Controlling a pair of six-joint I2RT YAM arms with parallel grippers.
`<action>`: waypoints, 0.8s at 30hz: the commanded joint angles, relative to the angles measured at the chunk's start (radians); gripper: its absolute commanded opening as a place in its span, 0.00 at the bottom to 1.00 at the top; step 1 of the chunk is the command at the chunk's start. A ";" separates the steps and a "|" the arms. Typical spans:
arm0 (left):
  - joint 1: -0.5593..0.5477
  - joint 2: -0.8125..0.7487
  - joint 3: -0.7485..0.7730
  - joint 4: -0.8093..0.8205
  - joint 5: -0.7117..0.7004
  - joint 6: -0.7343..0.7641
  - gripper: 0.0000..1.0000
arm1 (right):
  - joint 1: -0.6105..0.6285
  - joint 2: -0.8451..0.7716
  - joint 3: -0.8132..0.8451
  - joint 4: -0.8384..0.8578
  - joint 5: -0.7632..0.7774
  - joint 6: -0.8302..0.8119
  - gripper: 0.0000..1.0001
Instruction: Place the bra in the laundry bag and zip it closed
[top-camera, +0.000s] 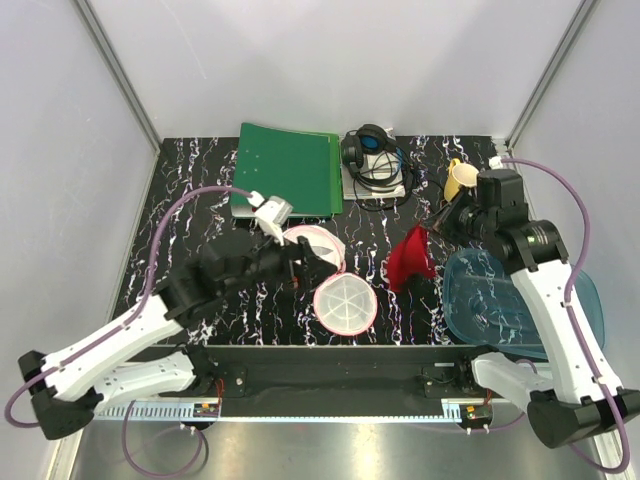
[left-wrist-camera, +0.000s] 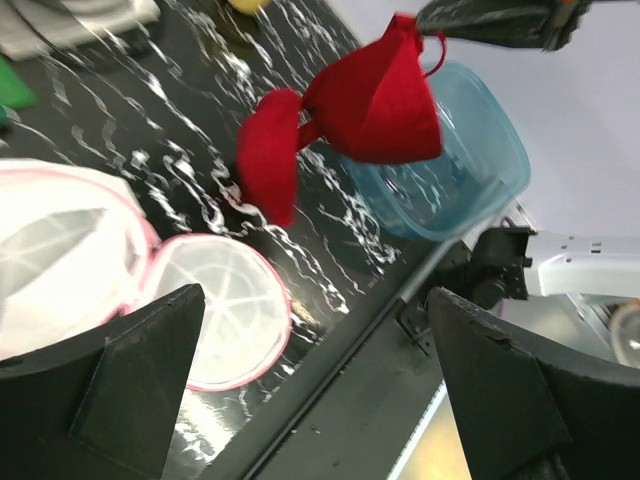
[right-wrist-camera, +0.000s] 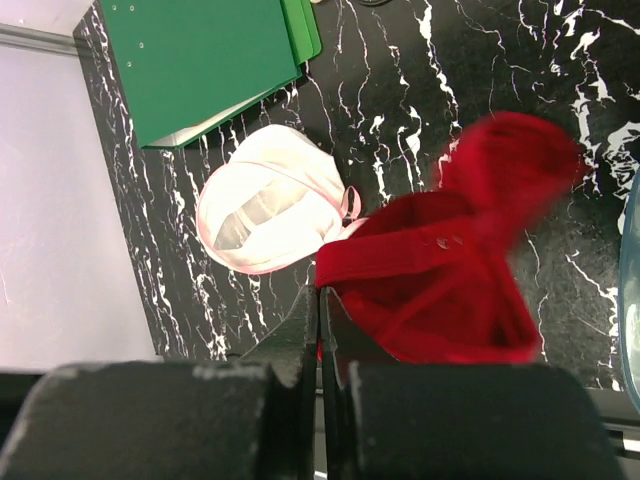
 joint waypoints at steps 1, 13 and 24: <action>0.029 0.062 -0.052 0.173 0.179 -0.076 0.99 | 0.013 -0.031 -0.059 0.088 0.019 0.001 0.00; 0.076 0.210 -0.142 0.321 0.147 -0.130 0.96 | 0.078 0.199 -0.254 0.428 -0.062 0.093 0.00; 0.082 0.384 -0.081 0.377 0.190 -0.105 0.83 | 0.099 0.169 -0.367 0.530 -0.065 0.164 0.00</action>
